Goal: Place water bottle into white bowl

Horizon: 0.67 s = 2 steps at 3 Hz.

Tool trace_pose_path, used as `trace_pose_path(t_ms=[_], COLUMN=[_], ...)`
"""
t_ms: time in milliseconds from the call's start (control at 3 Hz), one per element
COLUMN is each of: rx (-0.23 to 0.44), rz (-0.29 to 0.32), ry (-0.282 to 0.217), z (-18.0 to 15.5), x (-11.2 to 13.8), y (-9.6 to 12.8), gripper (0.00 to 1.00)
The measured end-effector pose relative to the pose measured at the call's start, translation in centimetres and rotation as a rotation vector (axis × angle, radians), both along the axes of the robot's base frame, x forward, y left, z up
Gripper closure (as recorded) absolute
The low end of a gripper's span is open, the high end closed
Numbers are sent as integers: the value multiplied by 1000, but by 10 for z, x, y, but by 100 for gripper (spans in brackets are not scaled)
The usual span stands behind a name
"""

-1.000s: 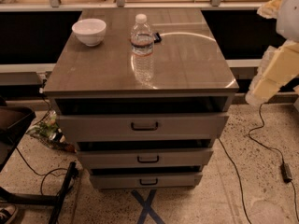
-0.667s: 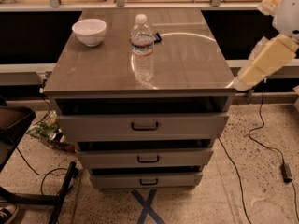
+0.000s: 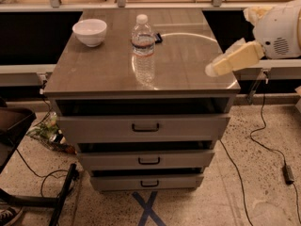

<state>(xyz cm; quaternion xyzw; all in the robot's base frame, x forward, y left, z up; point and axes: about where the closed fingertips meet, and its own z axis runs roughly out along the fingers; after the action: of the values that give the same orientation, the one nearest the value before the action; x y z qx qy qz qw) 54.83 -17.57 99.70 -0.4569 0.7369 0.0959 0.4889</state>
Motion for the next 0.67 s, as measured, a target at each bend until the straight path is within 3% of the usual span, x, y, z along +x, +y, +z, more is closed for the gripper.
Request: trace_pose_path(t_ms=[333,667], rx=[195,276], rz=[-23,-34], ry=[-85,-135], z=[-8,16], x=[18,25], y=[15,31], gripper=[0,0])
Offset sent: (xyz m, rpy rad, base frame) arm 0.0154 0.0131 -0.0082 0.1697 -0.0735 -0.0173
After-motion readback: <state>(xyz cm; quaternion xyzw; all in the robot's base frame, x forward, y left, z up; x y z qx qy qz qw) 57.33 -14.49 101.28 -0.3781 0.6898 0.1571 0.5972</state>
